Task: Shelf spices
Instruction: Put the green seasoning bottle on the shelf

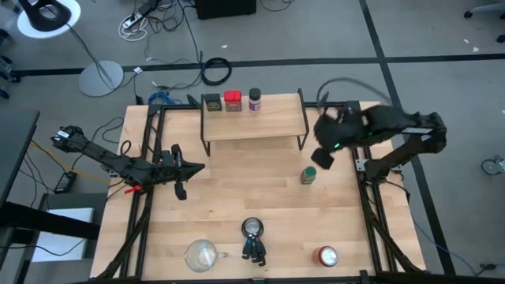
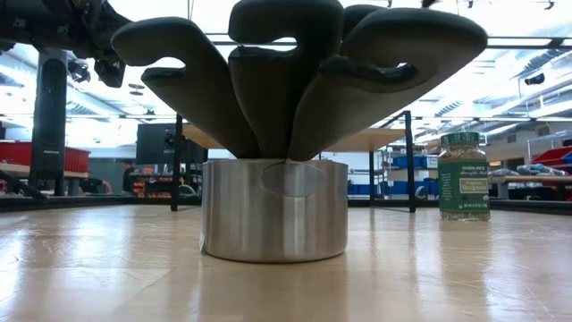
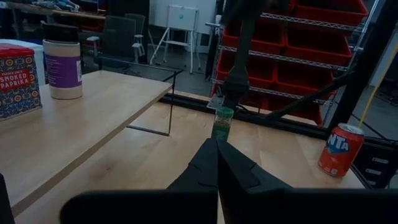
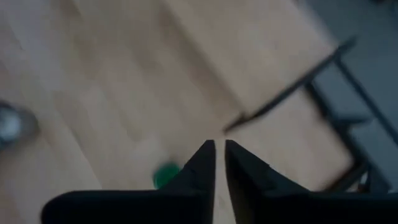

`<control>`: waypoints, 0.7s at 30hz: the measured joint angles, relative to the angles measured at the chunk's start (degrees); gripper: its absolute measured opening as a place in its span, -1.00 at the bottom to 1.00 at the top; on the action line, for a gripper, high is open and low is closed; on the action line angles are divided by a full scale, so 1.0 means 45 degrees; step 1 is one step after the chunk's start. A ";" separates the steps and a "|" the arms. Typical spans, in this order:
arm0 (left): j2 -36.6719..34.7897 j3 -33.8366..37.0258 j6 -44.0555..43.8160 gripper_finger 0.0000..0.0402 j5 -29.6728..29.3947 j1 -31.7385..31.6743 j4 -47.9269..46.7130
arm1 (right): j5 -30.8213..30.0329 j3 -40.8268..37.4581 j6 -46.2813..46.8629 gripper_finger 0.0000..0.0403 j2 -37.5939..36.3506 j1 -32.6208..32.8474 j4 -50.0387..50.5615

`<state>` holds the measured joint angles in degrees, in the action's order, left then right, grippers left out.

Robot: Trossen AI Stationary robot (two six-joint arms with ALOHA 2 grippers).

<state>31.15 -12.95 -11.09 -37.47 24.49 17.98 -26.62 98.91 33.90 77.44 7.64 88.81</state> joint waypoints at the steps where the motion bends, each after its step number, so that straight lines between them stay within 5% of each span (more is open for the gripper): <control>1: 0.0002 0.0000 -0.0006 -0.99 0.0003 0.0000 0.0027 | 0.0291 -0.0617 0.0161 -0.77 -0.0022 -0.0009 -0.0045; 9: -0.0001 0.0000 -0.0301 -0.99 -0.0001 -0.0001 0.0127 | 0.2076 -0.4191 -0.0212 -0.13 0.0316 -0.0117 -0.1202; 16: 0.0000 0.0000 -0.0351 -0.99 -0.0002 -0.0005 0.0218 | 0.3948 -0.4934 -0.0995 0.41 0.0842 -0.0146 -0.2299; 21: 0.0002 0.0000 -0.0355 -0.99 -0.0006 0.0000 0.0207 | 0.4312 -0.4958 -0.1328 0.55 0.1125 -0.0159 -0.2765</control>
<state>31.16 -12.95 -12.69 -37.50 24.49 18.92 -7.21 76.60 27.92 82.50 6.92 76.37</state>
